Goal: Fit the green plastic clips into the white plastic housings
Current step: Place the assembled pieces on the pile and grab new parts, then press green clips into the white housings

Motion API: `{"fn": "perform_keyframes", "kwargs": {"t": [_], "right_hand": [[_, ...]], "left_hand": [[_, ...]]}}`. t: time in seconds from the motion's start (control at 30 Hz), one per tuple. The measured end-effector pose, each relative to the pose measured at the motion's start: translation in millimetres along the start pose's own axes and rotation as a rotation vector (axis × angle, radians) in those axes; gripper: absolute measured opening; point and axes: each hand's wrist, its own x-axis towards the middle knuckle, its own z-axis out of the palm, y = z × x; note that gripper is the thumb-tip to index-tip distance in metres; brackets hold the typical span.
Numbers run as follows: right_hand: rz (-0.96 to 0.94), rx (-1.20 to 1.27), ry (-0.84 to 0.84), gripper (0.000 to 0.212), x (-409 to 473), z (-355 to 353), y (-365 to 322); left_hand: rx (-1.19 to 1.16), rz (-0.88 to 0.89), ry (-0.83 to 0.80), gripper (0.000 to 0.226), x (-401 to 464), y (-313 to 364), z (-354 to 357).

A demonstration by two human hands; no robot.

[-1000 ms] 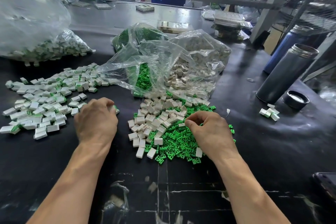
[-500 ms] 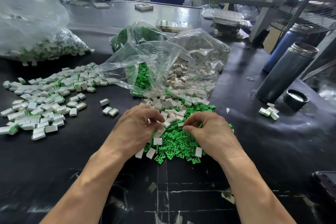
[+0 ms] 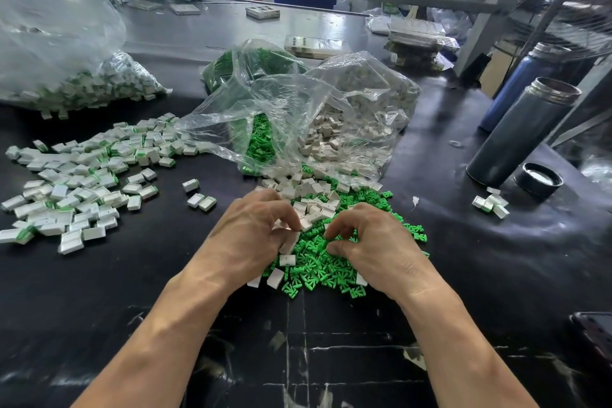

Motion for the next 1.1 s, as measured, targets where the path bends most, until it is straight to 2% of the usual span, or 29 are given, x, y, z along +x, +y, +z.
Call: {"fn": "perform_keyframes", "kwargs": {"t": [0.37,0.53,0.67,0.8,0.93,1.1], "right_hand": [[-0.025,-0.007,-0.013,0.019,-2,-2,-3],[-0.007,0.243,0.099,0.016,-2,-2,-3],[0.02,0.559,0.188,0.011,1,2,-7],[0.015,0.884,0.166,0.012,3,7,-10],[-0.037,1.045,0.144,0.016,4,10,-12],[-0.057,1.129,0.139,0.014,3,13,-14]], "left_hand": [[0.044,-0.001,-0.009,0.012,1,0,-1],[0.01,0.021,0.051,0.009,0,1,1],[-0.282,-0.022,0.185,0.014,-1,6,3],[-0.65,-0.039,0.223,0.015,-2,17,5],[-0.942,-0.033,0.203,0.022,-4,22,8],[-1.064,-0.016,0.172,0.02,-4,24,11]]}}
